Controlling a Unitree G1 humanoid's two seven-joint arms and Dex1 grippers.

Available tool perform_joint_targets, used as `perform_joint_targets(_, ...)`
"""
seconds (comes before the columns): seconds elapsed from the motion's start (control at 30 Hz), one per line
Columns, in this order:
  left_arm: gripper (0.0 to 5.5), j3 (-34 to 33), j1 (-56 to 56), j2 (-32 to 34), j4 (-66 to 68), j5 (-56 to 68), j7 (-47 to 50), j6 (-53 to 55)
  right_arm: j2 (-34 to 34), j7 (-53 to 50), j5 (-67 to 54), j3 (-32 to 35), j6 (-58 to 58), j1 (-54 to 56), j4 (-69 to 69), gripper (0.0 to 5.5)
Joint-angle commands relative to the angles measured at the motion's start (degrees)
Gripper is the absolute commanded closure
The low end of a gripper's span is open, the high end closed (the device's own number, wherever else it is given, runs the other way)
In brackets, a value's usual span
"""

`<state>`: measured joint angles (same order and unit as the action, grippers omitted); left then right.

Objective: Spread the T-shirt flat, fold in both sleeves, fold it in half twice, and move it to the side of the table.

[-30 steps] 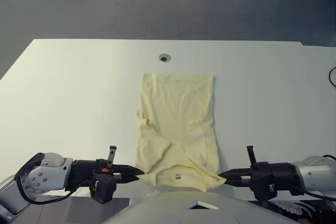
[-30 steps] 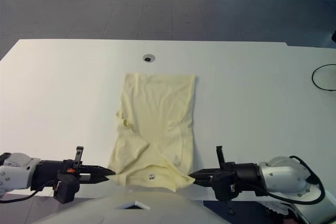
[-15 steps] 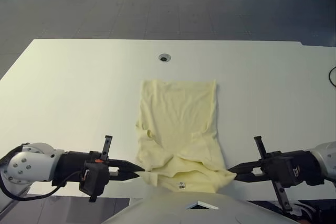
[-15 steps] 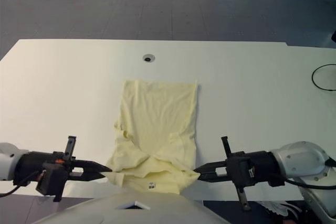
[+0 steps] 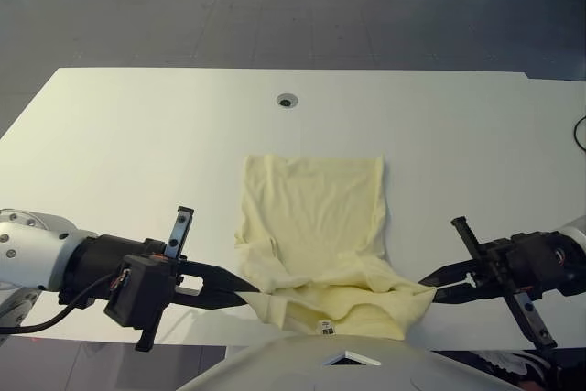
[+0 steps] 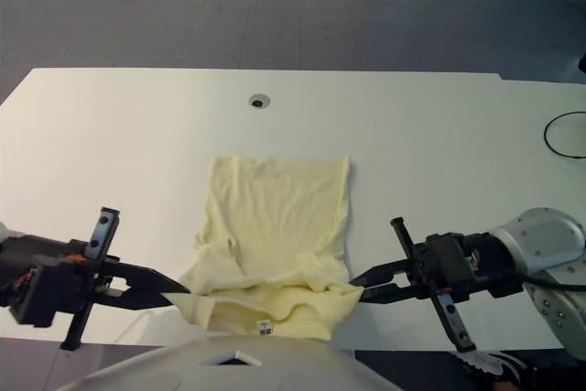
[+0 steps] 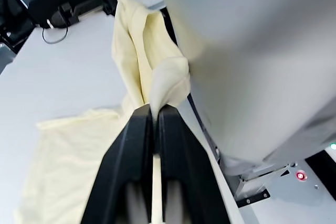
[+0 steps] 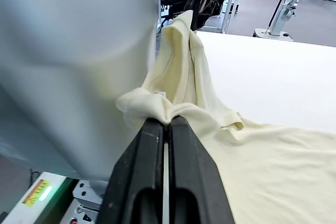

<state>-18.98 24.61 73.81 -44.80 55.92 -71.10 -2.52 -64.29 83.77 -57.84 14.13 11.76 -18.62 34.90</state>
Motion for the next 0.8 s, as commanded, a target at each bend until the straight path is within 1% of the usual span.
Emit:
perform_joint_targets(0.03,5.49,-4.03,-1.34,-2.53,-2.59,4.56,-1.85,4.59,0.80,1.87,-3.26,3.37,3.62,-0.15,1.21,5.50)
perform_joint_targets(0.2,5.49,-6.59,0.72,-5.51,-4.79,5.00,-4.95,9.05,1.32,3.81,-5.20,5.29,7.01,-0.07,2.52,5.50)
perform_joint_targets(0.33,5.49,-6.99,0.37,-7.52,-5.72,4.53,-5.26,11.49,1.77,3.78,-6.02,5.65,9.17,2.32,2.05,5.50)
perform_joint_targets(0.43,5.49,-3.65,-3.01,-8.27,-2.79,-0.26,-5.50,11.76,2.61,1.75,-4.79,4.36,10.28,5.94,0.07,5.50)
perform_joint_targets(0.57,5.49,3.50,-9.60,-9.52,3.07,-4.89,-6.34,12.32,3.44,1.46,-3.19,1.92,11.74,10.20,-2.88,5.50)
perform_joint_targets(0.8,5.49,14.03,-24.57,-13.12,13.89,-9.18,-7.31,15.84,6.60,1.94,3.58,-6.45,12.78,20.97,-12.05,5.50)
